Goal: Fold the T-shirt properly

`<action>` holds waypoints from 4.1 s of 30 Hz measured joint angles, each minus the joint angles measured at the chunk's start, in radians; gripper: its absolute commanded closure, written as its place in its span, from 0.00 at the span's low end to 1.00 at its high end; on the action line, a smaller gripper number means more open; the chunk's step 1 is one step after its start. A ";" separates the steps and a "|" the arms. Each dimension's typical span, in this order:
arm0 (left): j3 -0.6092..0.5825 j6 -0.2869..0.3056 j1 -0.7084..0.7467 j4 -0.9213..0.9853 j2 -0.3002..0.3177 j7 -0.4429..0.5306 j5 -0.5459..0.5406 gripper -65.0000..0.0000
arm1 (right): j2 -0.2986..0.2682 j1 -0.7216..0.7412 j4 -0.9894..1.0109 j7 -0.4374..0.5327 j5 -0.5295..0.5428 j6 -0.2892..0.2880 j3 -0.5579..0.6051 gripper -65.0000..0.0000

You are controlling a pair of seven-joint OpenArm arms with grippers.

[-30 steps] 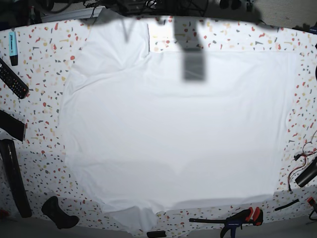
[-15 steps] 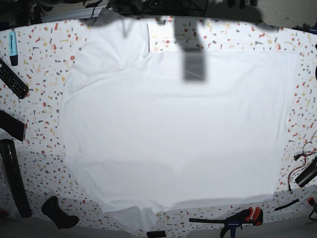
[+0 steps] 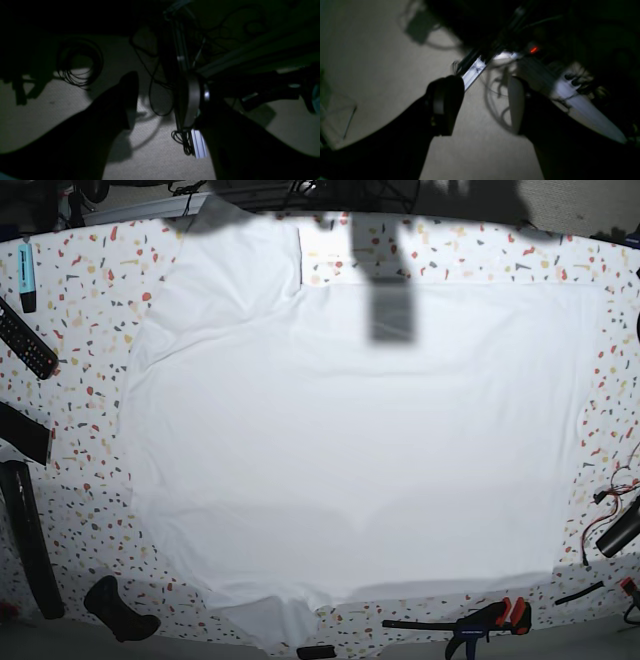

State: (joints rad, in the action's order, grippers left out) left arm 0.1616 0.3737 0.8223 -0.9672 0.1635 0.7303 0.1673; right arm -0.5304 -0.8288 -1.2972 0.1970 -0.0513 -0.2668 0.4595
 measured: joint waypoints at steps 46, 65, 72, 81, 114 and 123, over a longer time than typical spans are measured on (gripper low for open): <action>-0.005 0.002 0.236 -0.612 0.052 -0.033 -0.052 0.60 | -0.245 0.017 -0.484 -0.524 -1.027 0.466 0.249 0.50; -0.003 0.002 0.236 -0.612 0.055 -0.033 -0.052 0.60 | -0.233 0.016 -0.479 -0.742 -1.154 0.679 0.253 0.86; -0.003 0.001 0.235 -0.612 0.056 0.002 -0.053 0.60 | -0.240 0.011 -0.478 -0.830 -1.214 0.756 0.293 1.00; -0.003 -0.064 0.143 -0.612 0.101 -0.077 0.103 0.60 | -0.240 0.012 -0.478 -0.830 -1.212 0.756 0.378 1.00; -0.007 -0.225 0.037 -0.913 0.426 -0.706 0.498 0.60 | -0.242 0.014 -0.478 -0.834 -1.210 0.756 0.383 1.00; -0.052 -0.239 -0.006 -0.724 0.424 -0.644 0.554 0.60 | -0.240 0.014 -0.478 -0.836 -1.211 0.756 0.383 1.00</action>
State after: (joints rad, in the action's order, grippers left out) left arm 0.1093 0.1349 0.8158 -1.6909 0.5873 0.0868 0.7216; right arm -0.7704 -0.8150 -1.7756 -0.6392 -1.2621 0.4896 0.8425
